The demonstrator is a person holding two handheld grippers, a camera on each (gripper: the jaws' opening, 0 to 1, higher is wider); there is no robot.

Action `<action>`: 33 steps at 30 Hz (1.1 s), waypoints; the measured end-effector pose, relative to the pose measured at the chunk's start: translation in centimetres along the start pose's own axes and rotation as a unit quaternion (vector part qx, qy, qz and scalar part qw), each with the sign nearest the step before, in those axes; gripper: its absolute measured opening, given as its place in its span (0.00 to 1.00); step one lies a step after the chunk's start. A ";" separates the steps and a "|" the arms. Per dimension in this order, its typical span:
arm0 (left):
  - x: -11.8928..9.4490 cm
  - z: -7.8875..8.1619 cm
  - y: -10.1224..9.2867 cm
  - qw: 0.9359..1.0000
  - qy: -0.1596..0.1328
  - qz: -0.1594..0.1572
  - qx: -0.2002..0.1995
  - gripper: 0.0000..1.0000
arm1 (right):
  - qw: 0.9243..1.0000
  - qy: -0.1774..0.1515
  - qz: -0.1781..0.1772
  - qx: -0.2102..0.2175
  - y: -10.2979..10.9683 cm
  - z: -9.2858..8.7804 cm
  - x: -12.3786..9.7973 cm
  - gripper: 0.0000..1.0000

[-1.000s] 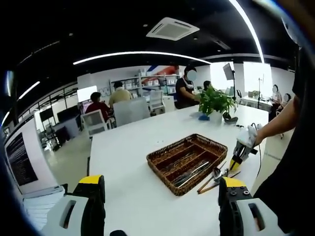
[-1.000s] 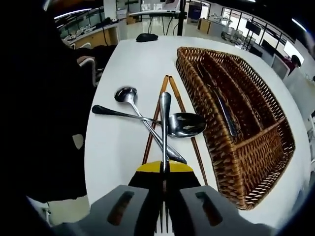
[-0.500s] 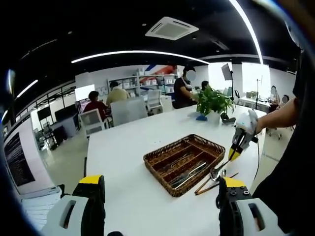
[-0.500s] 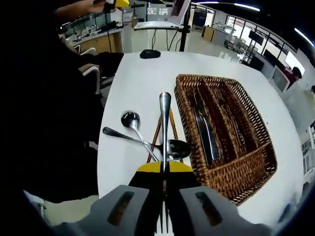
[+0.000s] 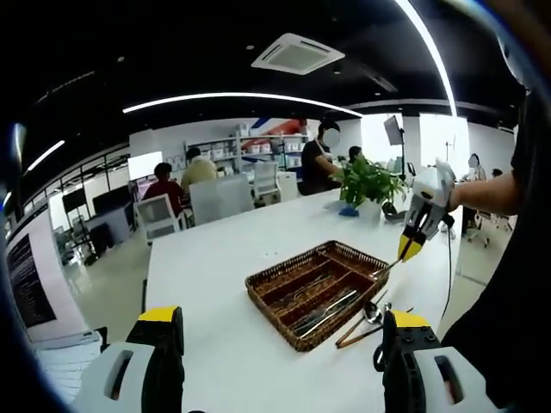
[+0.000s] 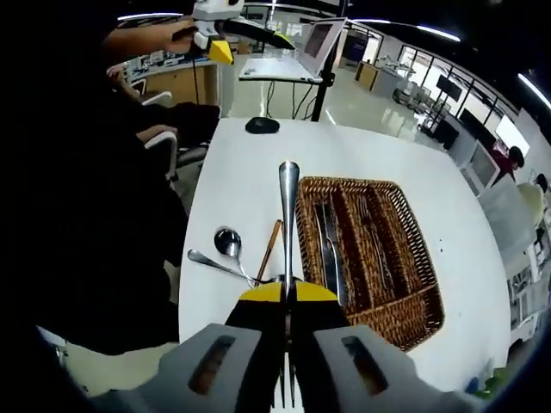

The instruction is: Arrange the knives, forks, and spoons in their matching storage slots by inserting each utensil handle-first until every utensil is classified and aligned in the correct compartment

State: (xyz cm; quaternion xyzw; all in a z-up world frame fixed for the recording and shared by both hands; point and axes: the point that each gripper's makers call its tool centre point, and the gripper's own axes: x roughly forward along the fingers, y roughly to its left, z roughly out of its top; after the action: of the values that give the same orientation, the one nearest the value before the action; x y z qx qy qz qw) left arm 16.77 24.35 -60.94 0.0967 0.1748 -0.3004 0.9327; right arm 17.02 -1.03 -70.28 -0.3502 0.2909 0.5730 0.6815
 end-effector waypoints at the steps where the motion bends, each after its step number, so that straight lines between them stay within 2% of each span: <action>1: 0.0 0.1 0.0 1.000 -0.001 -0.001 0.002 1.00 | 1.000 0.002 -0.003 -0.007 -0.1 0.3 -0.3 0.00; 4: 0.2 0.5 -0.6 1.000 -0.009 -0.014 0.005 1.00 | 1.000 -0.003 -0.003 0.000 -0.4 1.4 -1.3 0.00; 6: 0.5 0.4 -0.8 1.000 -0.004 -0.023 0.003 1.00 | 1.000 -0.010 -0.011 -0.003 -1.1 2.4 -2.1 0.00; 10: 1.0 0.0 -1.4 0.999 0.012 -0.048 0.015 1.00 | 1.000 -0.006 -0.022 -0.015 -1.9 2.8 -2.8 0.00; 17: 1.2 0.3 -1.1 0.999 0.010 -0.050 0.012 1.00 | 0.999 -0.009 -0.023 -0.028 -2.1 4.0 -3.4 0.00; 23: 1.0 0.6 -0.6 0.999 0.008 -0.047 0.014 1.00 | 0.999 -0.006 -0.017 -0.031 -1.8 4.2 -3.4 0.00; 33: 0.1 -0.1 -1.1 0.999 0.017 -0.047 0.021 1.00 | 0.999 -0.011 -0.021 -0.045 -1.9 5.0 -3.7 0.00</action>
State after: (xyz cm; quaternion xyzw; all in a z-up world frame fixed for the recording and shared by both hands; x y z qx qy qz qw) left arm 16.16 23.48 -61.14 0.1134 0.1889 -0.3457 0.9121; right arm 18.22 0.69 -64.12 -0.3802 0.2497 0.5750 0.6801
